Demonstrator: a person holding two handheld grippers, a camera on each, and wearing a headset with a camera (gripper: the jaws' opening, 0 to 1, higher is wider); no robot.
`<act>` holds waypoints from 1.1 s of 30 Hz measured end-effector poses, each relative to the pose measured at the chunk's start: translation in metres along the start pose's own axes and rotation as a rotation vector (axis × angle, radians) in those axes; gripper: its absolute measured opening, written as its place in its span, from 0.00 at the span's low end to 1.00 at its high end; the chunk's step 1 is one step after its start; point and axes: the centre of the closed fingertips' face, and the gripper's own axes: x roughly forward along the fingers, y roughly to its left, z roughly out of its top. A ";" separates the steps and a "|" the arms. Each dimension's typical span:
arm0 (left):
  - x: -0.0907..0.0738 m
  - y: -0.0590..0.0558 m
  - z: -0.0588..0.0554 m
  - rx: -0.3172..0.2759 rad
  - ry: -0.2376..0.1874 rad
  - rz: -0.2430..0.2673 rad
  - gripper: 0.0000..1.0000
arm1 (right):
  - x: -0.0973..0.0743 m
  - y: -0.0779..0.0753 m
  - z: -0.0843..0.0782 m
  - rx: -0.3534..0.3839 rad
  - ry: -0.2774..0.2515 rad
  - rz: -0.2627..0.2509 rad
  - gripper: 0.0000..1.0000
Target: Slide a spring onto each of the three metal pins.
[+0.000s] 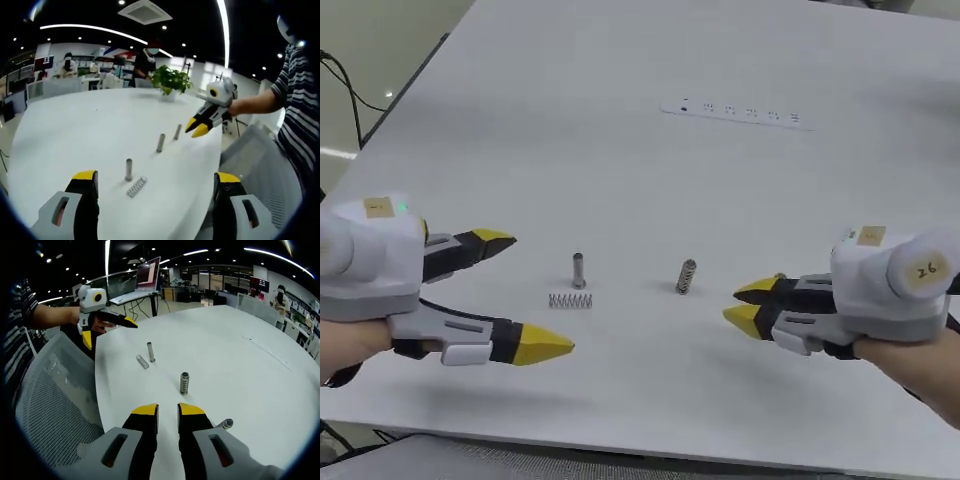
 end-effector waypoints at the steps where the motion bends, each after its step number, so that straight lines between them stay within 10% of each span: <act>1: 0.000 -0.001 -0.001 0.004 0.004 -0.002 0.92 | 0.001 0.001 0.001 -0.005 -0.001 0.005 0.13; 33: -0.003 0.005 -0.011 -0.010 0.020 0.017 0.91 | 0.086 0.059 0.065 -0.448 0.103 0.256 0.13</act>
